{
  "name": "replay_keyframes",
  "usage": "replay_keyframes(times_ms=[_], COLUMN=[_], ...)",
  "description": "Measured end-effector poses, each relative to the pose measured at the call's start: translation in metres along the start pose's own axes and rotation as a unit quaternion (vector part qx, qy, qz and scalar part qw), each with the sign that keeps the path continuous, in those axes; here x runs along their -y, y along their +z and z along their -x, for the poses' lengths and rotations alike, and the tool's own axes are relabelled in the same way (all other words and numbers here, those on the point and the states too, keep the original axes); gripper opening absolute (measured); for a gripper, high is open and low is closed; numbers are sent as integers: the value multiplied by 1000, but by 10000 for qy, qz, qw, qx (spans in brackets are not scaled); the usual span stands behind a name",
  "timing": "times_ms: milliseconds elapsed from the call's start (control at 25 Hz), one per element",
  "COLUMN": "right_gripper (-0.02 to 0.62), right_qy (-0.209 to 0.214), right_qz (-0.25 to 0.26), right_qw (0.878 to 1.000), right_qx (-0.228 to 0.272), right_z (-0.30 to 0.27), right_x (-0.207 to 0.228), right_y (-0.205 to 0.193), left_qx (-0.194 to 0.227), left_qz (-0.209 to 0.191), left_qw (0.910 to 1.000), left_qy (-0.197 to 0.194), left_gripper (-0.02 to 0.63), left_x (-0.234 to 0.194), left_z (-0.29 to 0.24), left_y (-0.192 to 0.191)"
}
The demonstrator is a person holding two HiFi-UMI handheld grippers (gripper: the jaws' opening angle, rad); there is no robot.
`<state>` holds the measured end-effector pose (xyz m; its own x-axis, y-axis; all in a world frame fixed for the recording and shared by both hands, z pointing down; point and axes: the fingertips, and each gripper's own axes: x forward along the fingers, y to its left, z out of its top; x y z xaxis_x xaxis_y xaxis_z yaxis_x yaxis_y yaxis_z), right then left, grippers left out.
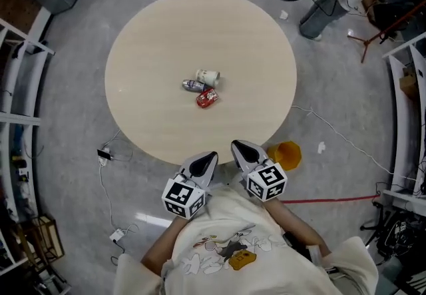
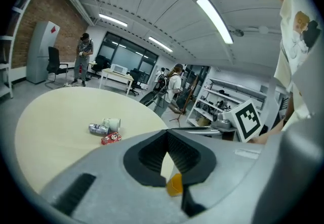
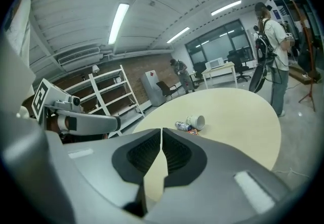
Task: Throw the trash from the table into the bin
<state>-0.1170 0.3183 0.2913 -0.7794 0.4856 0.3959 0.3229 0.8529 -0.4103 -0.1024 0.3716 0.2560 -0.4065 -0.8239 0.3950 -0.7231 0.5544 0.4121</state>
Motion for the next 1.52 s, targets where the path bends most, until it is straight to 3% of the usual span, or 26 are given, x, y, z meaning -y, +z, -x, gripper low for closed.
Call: replay_keyframes(times_ms=[160, 320, 520, 640, 760, 920, 1080, 1240, 1520], right_gripper=[14, 14, 59, 138, 257, 351, 528, 538, 538], right_qy=[200, 425, 350, 190, 5, -366, -856, -1011, -1409], right_qz=[491, 364, 525, 640, 801, 1071, 1341, 1368, 1427], right_qw=[9986, 9977, 9971, 9964, 9949, 9909, 9816, 9761, 9621], right_qx=[-56, -391, -423, -528, -611, -730, -1054, -1353, -1847], right_z=[-19, -48, -87, -111, -141, -184, -216, -245, -276], right_x=[33, 30, 29, 35, 43, 60, 81, 99, 133], right_y=[12, -9, 2, -1, -7, -18, -37, -57, -84], left_qx=[112, -84, -288, -281, -284, -428, -576, -799, -905], left_qz=[275, 332, 341, 388, 329, 219, 265, 77, 301], left_qw=[9987, 9967, 9953, 9955, 9959, 9958, 9943, 9923, 9908], left_qy=[420, 736, 864, 816, 791, 778, 858, 947, 960], left_gripper=[3, 3, 4, 5, 4, 5, 5, 5, 5], left_x=[-12, -38, -81, -98, -110, -131, -151, -172, -199], left_z=[-34, -36, -35, -37, -37, -34, -19, -6, 7], left_y=[11, 9, 12, 21, 28, 29, 28, 24, 12])
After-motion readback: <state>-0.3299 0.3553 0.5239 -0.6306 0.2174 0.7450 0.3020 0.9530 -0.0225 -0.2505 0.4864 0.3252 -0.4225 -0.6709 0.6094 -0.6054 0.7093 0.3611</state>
